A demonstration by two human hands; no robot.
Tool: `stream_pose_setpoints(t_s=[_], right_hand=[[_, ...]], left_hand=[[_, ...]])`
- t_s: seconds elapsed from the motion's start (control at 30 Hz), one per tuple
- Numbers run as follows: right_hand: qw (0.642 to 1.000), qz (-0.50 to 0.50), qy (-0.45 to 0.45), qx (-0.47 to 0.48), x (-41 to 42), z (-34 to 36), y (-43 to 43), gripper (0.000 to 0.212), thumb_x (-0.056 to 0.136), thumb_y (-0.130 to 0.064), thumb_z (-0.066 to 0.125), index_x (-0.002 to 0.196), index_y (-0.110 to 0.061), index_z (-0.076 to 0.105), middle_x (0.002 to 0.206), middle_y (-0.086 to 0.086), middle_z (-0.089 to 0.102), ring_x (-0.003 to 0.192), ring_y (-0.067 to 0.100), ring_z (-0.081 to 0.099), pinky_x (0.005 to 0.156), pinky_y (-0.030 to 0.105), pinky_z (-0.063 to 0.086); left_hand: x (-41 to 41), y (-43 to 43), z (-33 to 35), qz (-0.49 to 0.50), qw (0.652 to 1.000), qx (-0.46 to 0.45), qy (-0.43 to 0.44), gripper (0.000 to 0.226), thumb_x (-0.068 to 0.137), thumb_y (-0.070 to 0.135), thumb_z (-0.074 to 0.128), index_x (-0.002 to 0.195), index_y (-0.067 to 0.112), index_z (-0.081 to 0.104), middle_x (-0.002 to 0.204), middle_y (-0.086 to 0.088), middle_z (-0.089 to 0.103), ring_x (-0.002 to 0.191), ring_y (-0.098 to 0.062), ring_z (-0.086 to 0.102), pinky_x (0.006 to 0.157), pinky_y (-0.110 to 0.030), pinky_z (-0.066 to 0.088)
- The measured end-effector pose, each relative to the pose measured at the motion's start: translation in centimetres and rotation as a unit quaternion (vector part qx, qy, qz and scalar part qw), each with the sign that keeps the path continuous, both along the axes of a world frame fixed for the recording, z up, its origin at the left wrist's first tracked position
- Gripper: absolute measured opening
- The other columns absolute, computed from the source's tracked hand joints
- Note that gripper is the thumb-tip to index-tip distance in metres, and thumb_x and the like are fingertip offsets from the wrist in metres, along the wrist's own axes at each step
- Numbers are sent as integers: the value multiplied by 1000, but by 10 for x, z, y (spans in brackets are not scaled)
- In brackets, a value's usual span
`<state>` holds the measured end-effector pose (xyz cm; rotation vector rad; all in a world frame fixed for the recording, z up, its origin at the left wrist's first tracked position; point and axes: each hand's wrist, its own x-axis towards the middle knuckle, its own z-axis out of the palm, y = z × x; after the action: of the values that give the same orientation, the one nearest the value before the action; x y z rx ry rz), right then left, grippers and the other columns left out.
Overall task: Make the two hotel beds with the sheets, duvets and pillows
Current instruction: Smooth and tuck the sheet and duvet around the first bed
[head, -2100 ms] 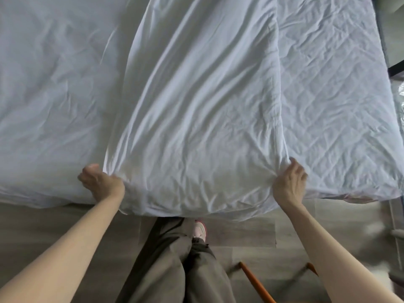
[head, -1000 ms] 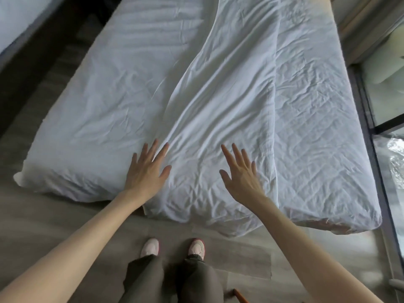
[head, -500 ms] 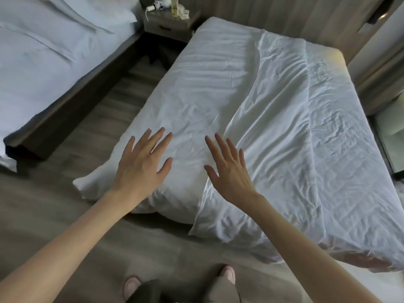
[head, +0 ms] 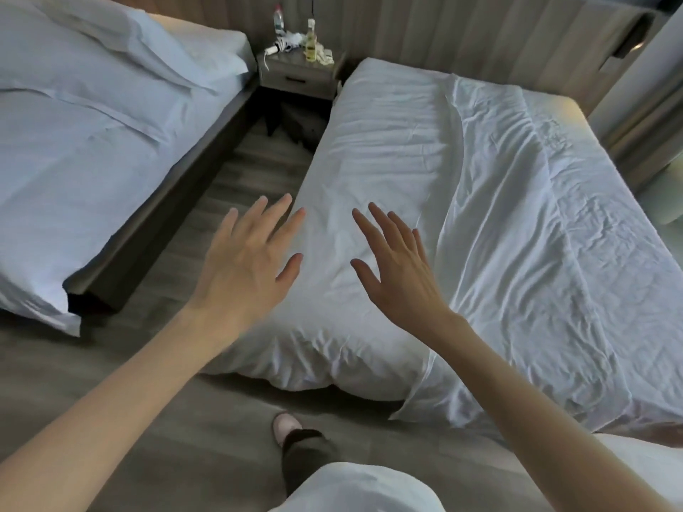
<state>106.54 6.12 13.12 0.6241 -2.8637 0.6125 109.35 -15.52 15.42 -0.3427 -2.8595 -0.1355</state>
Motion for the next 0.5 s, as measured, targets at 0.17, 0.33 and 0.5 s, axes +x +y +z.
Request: stream_pose_setpoints(t_s=[0.17, 0.33, 0.5], right_hand=[[996, -30, 51, 60, -34, -8, -61, 63, 99, -32, 52, 154, -24, 23, 160, 4, 22, 148, 31, 17, 118, 58, 13], [992, -42, 65, 104, -93, -12, -136, 61, 98, -33, 52, 152, -22, 27, 158, 5, 28, 146, 32, 23, 116, 58, 22], [993, -59, 62, 76, -160, 12, -220, 59, 98, -32, 52, 151, -20, 30, 158, 6, 28, 145, 31, 25, 115, 49, 26]], left_hand=[[-51, -62, -3, -17, 1000, -9, 6, 57, 94, 36, 50, 146, 14, 40, 154, -10, 34, 140, -33, 34, 111, -55, 31], [-136, -128, 3, -36, 998, -43, -19, 61, 95, 42, 44, 151, 20, 29, 158, -6, 26, 145, -29, 25, 117, -53, 22], [-216, -199, 25, -55, 997, -55, -16, 60, 95, 36, 49, 150, 18, 33, 156, -8, 31, 143, -30, 28, 116, -52, 25]])
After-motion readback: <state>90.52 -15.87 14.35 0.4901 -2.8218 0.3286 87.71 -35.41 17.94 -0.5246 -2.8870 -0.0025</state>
